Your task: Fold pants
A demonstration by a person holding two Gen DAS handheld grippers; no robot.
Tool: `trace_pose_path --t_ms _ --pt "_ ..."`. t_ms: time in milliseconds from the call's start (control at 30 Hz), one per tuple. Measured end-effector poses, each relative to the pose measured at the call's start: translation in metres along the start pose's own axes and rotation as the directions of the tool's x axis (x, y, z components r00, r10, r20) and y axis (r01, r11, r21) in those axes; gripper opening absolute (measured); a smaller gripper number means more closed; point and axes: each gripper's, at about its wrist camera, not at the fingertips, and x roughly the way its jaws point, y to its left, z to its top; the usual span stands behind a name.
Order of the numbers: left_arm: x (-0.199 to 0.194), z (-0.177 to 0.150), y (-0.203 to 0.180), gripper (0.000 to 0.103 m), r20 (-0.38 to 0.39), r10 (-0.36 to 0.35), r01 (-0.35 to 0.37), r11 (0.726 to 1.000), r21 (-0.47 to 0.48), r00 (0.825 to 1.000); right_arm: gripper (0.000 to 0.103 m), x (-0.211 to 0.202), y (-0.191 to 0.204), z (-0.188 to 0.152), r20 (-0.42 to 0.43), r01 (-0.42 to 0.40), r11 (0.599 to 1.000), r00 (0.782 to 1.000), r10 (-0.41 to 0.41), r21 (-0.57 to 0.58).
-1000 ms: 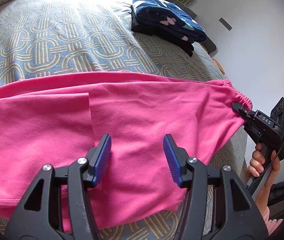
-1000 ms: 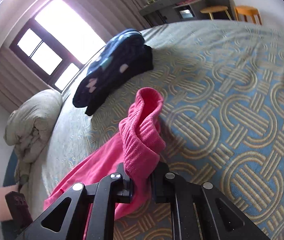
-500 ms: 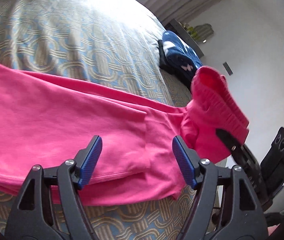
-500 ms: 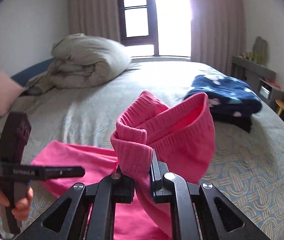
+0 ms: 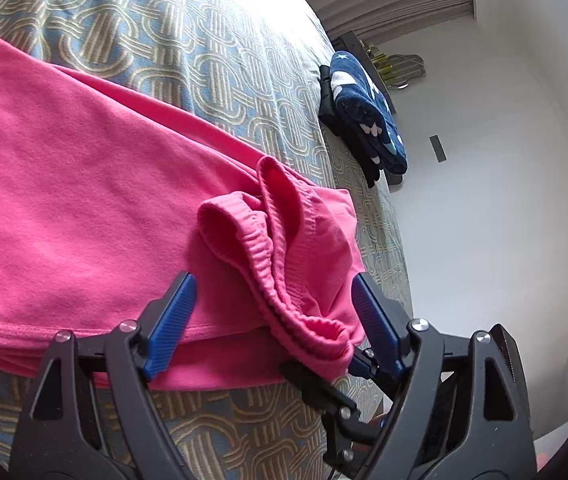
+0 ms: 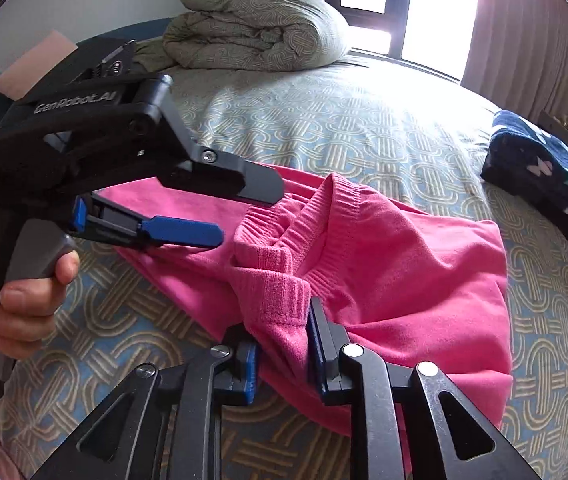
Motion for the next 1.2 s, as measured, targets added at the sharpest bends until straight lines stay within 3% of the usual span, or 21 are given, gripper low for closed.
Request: trace_pose_path --t_ms 100,200,267,433,500,533,667,767,867,933,967,1000,1100,1200 --pt "0.005 -0.002 -0.008 0.079 -0.013 0.020 -0.019 0.999 0.035 1.000 0.041 -0.013 -0.003 -0.002 0.015 -0.094 0.996 0.995 0.094 -0.001" --pt "0.009 -0.002 -0.011 0.079 -0.016 0.020 -0.019 0.999 0.034 1.000 0.041 -0.032 -0.030 -0.001 0.077 -0.203 0.974 0.978 0.196 0.101" --pt "0.010 -0.002 -0.012 0.079 -0.020 0.003 -0.003 1.000 0.018 1.000 0.041 -0.042 -0.051 0.000 0.115 -0.235 0.954 0.970 0.217 0.185" --pt "0.020 0.000 -0.028 0.079 -0.038 0.015 -0.012 0.997 0.076 0.999 0.041 -0.040 -0.079 -0.002 0.094 -0.182 0.934 0.983 0.160 0.307" --pt "0.024 0.000 -0.028 0.078 -0.046 0.001 0.001 0.998 0.060 0.999 0.041 -0.033 -0.080 -0.004 0.080 -0.205 0.916 0.979 0.189 0.344" --pt "0.024 0.001 -0.026 0.076 -0.047 -0.014 0.016 0.999 0.045 0.999 0.041 -0.029 -0.078 -0.004 0.072 -0.216 0.907 0.976 0.204 0.360" --pt "0.019 0.002 -0.026 0.048 -0.047 0.004 -0.001 0.998 0.056 0.999 0.041 -0.015 -0.066 0.000 0.056 -0.253 0.882 0.966 0.252 0.399" --pt "0.018 0.002 -0.024 0.048 -0.051 0.009 -0.006 0.999 0.052 0.999 0.041 0.000 -0.058 0.005 0.023 -0.258 0.866 0.961 0.275 0.429" --pt "0.017 -0.002 -0.020 0.048 -0.063 0.017 -0.014 0.999 0.045 0.998 0.041 0.014 -0.049 0.007 -0.062 -0.178 0.890 0.973 0.224 0.420" --pt "0.020 -0.003 -0.020 0.051 -0.068 0.034 -0.030 0.998 0.052 0.997 0.032 0.020 -0.045 0.003 -0.103 -0.156 0.897 0.971 0.216 0.414" --pt "0.020 -0.003 -0.020 0.054 -0.066 0.040 -0.036 0.998 0.055 0.997 0.017 0.020 -0.042 0.002 -0.110 -0.162 0.899 0.968 0.224 0.406" --pt "0.021 -0.004 -0.021 0.058 -0.063 0.040 -0.036 0.998 0.056 0.997 0.010 0.020 -0.039 0.001 -0.120 -0.158 0.904 0.968 0.222 0.397" --pt "0.023 -0.004 -0.024 0.069 -0.063 0.032 -0.028 0.998 0.058 0.997 0.006 0.014 -0.034 0.000 -0.110 -0.142 0.918 0.975 0.195 0.370" --pt "0.026 -0.004 -0.030 0.070 -0.067 0.053 -0.047 0.995 0.084 0.996 0.006 0.004 -0.033 0.000 -0.059 -0.197 0.907 0.970 0.236 0.372"
